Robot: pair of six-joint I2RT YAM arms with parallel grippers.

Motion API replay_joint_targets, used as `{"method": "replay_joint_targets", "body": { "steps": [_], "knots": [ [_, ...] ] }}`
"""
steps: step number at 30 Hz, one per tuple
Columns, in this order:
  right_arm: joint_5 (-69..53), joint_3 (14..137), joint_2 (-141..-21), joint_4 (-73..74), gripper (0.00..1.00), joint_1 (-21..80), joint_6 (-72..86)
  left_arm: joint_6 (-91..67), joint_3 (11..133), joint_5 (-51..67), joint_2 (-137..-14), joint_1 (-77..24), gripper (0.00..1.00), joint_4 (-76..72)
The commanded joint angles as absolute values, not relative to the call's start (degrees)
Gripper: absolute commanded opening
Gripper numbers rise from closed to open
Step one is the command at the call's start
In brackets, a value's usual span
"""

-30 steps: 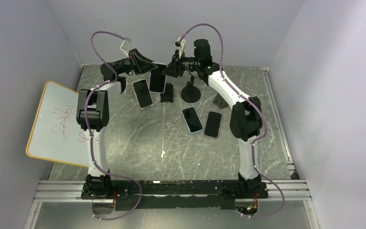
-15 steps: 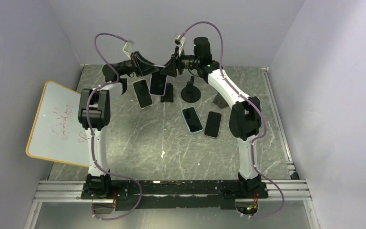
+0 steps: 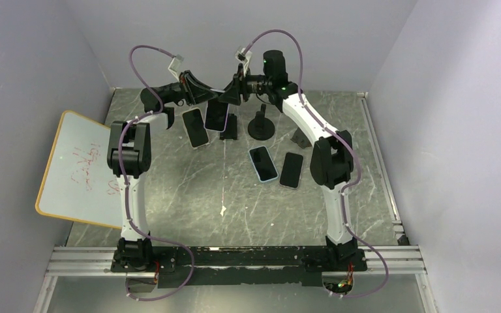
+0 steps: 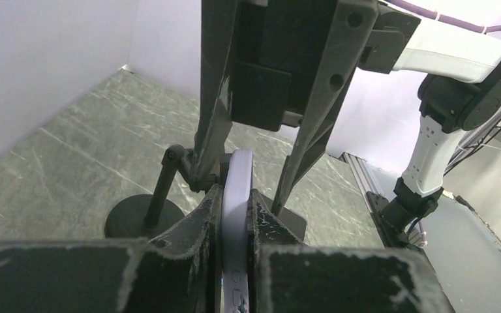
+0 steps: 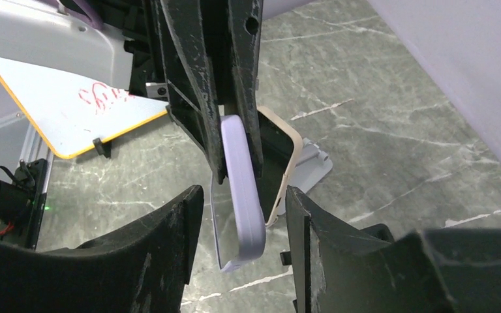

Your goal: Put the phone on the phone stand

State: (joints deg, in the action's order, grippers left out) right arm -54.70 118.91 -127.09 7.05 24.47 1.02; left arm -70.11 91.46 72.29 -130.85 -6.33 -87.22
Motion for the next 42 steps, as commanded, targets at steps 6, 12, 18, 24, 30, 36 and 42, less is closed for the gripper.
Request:
{"method": "replay_joint_targets", "body": {
  "steps": [6,12,18,24,30,36,42],
  "knots": [
    [-56.6,118.8,-128.0,6.1,0.38,23.4,2.5,-71.4,93.8,71.3,-130.4,-6.8,0.05,-104.8],
    [-58.0,117.9,-127.7,3.1,0.14,22.6,5.0,-71.4,93.0,72.0,-130.3,-6.8,0.05,-104.8],
    [-60.0,119.3,-128.7,2.0,0.00,21.4,6.6,-72.0,93.2,73.6,-130.5,-6.8,0.23,-104.8],
    [-60.1,123.1,-130.7,5.1,0.00,20.4,4.8,-72.2,93.6,74.0,-130.2,-6.1,0.90,-104.7],
    [-60.7,126.0,-133.4,5.8,0.00,19.8,4.5,-72.0,92.9,71.9,-129.2,-3.5,0.97,-104.7],
    [-62.4,136.2,-140.3,13.4,0.00,19.8,0.5,-62.4,87.4,67.8,-123.1,-0.2,0.96,-96.4],
    [-62.4,139.8,-144.0,17.7,0.00,19.3,-3.2,-30.0,79.6,58.3,-111.3,1.4,0.96,-65.6]
  ]
}}
